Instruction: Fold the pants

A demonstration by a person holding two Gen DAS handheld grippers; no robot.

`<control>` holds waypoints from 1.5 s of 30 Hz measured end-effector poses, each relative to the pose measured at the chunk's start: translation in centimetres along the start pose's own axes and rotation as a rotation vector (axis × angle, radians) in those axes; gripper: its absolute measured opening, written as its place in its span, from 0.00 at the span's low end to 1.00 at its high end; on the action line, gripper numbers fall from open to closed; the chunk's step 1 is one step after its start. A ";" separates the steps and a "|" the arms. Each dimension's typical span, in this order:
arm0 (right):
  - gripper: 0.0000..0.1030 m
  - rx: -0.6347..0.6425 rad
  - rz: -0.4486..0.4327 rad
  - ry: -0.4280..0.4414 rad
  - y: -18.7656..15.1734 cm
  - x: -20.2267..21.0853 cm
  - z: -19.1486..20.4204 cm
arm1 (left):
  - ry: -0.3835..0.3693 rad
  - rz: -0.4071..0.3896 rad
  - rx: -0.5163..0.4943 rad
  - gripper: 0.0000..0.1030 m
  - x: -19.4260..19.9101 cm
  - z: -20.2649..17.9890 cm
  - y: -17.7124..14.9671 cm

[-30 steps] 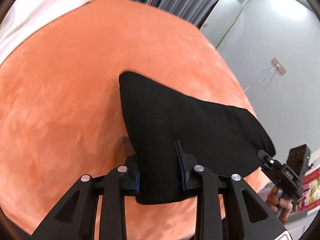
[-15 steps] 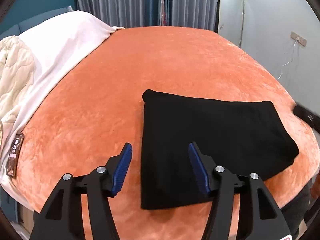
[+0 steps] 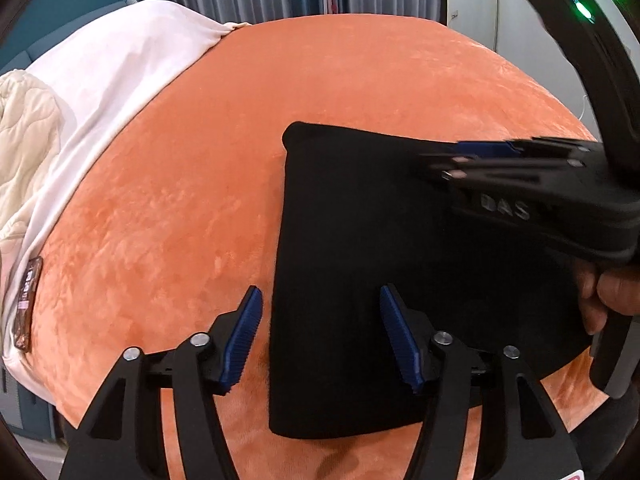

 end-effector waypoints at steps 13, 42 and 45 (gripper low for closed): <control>0.36 -0.315 -0.081 -0.205 -6.2 6.8 -14.3 | 0.052 0.002 -0.017 0.72 -0.5 -0.3 0.2; 0.00 -0.410 -0.133 -0.185 -13.2 14.0 -12.9 | 0.147 0.018 -0.030 0.79 0.6 -2.2 0.1; 0.02 -0.474 -0.056 -0.239 -15.0 12.5 -15.2 | 0.152 0.018 -0.030 0.80 0.4 -2.2 0.1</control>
Point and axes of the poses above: each gripper's, at about its wrist camera, not at the fingertips, and x roughly against the way its jaws point, z to its left, y to its top, the point moved 4 cm from there along -x, roughly the way its jaws point, and after that the axes turned 10 degrees about -x, right-handed, at the moved point
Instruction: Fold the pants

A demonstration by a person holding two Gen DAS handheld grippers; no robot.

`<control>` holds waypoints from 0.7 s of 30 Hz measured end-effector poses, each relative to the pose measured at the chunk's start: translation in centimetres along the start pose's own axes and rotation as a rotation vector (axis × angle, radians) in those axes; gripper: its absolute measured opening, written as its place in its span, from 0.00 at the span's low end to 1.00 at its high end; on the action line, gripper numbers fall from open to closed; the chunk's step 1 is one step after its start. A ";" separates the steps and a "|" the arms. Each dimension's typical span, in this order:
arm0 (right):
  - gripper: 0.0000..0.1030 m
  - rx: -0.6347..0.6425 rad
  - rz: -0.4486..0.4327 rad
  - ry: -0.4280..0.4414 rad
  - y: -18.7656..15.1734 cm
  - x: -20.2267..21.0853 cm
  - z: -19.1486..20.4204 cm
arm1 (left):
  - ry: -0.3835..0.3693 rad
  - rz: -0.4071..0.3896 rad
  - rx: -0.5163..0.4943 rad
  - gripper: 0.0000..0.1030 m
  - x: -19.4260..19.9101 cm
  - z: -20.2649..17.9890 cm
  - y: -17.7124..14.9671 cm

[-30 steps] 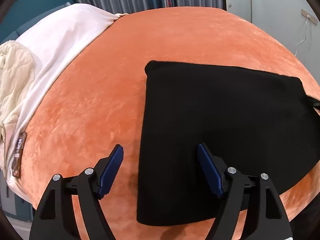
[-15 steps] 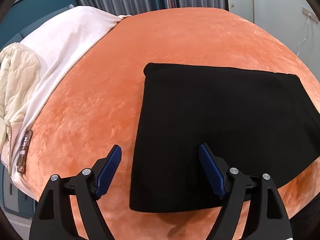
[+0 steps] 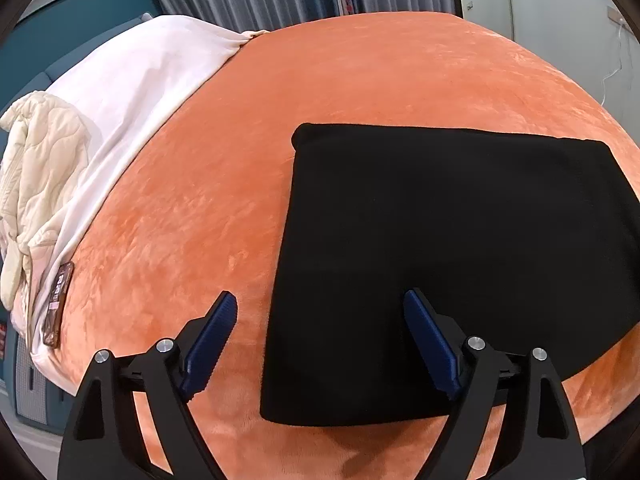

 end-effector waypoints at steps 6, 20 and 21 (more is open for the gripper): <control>0.10 -0.023 -0.102 0.146 0.3 4.1 1.8 | 0.012 -0.001 -0.009 0.81 -0.1 -0.1 0.1; 0.01 0.072 -0.014 0.163 -1.1 0.3 4.7 | -0.024 -0.019 0.003 0.84 0.2 0.6 -0.3; 0.06 0.062 -0.018 0.179 -0.8 1.2 4.7 | -0.071 -0.025 0.028 0.84 0.5 1.2 -0.5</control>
Point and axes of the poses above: each gripper's, at about its wrist camera, not at the fingertips, and x roughly against the way its jaws point, z to its left, y to its top, the point moved 4 cm from there along -x, roughly the way its jaws point, and after that the axes turned 10 degrees about -x, right-handed, at the moved point
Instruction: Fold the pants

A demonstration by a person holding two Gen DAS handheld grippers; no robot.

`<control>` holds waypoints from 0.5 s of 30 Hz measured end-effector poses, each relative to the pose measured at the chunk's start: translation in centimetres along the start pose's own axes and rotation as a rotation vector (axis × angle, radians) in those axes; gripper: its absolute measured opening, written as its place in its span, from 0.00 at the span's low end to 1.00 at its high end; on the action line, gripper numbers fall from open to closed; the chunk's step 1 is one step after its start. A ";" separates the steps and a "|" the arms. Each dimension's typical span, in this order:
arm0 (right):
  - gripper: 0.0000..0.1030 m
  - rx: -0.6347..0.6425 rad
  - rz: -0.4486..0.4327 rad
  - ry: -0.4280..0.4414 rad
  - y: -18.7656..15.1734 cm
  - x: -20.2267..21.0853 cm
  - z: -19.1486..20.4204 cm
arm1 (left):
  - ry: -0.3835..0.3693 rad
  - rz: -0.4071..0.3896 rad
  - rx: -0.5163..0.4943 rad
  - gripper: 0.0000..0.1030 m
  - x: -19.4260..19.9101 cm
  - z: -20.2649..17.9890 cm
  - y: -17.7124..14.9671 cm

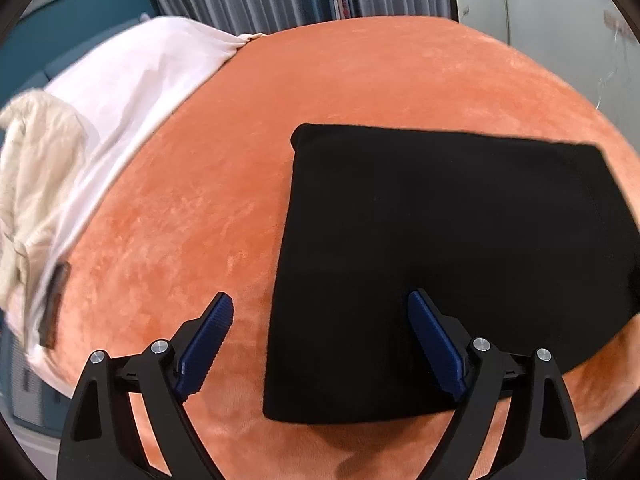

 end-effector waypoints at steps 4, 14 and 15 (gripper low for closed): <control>0.91 -0.083 -0.073 -0.002 1.4 2.8 -1.5 | -0.257 0.034 0.151 0.84 -0.3 2.5 -1.1; 0.95 -0.232 0.088 0.079 -0.3 -1.4 -3.4 | -0.447 0.107 0.306 0.89 -3.5 3.8 -3.2; 0.95 -0.245 0.105 0.098 -0.7 -2.0 -3.1 | -0.434 0.100 0.293 0.89 -3.6 3.5 -3.1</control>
Point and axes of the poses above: each gripper's, at about its wrist camera, not at the fingertips, and x roughly against the way its jaws point, z to its left, y to its top, the point moved 4 cm from there along -x, roughly the way its jaws point, and after that the axes turned 10 degrees about -x, right-handed, at the moved point
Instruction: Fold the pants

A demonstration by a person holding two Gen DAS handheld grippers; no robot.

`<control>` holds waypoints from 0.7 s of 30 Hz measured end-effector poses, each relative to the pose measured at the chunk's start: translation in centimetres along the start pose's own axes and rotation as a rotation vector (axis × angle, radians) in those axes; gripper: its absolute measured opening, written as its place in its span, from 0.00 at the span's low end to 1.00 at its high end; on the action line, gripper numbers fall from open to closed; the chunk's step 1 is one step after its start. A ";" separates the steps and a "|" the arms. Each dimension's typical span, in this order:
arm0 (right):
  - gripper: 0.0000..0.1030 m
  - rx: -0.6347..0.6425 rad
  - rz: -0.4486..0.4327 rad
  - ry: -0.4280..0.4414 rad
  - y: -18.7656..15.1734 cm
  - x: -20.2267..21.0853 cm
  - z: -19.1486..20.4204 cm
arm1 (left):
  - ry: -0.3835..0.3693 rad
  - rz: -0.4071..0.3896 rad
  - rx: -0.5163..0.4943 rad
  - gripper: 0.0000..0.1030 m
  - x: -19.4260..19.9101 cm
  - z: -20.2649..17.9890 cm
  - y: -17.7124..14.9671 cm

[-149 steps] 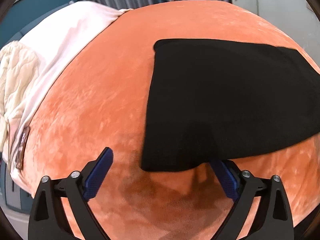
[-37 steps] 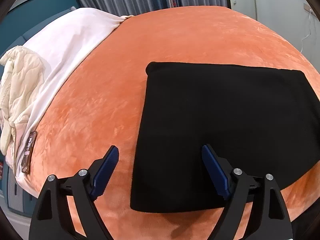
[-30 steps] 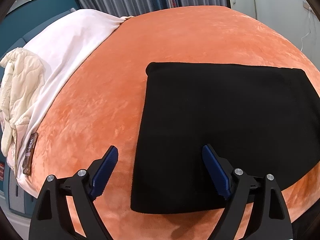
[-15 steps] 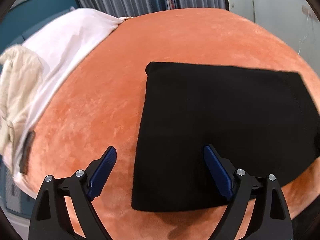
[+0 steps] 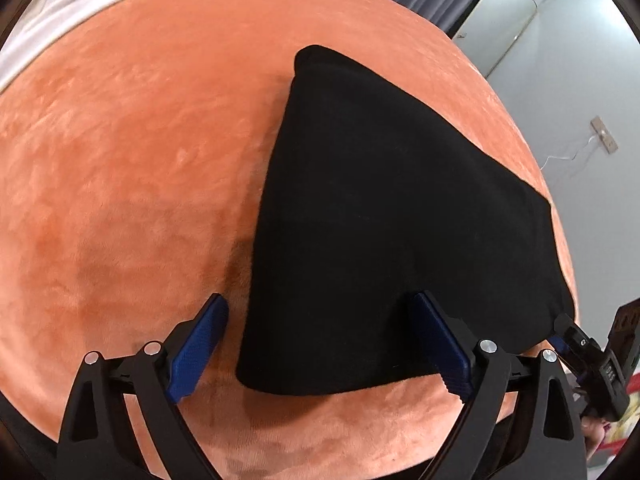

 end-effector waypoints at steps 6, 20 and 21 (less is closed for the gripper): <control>0.96 -0.063 0.009 0.037 -0.1 -1.3 -0.5 | 0.036 -0.007 -0.032 0.95 -0.8 -0.6 0.2; 0.96 -0.037 -0.022 0.072 -0.5 -1.0 -0.4 | -0.027 -0.004 -0.048 0.94 -0.4 -0.6 -0.1; 0.96 -0.058 -0.015 0.083 -0.2 -0.9 -0.6 | -0.020 -0.017 -0.059 0.94 -0.6 -0.9 0.0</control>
Point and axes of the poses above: each gripper's, at about its wrist camera, not at the fingertips, and x roughly against the way its jaws point, z to its left, y to its top, the point moved 4 cm from there along -x, roughly the way its jaws point, and after that the axes turned 10 degrees about -x, right-handed, at the moved point
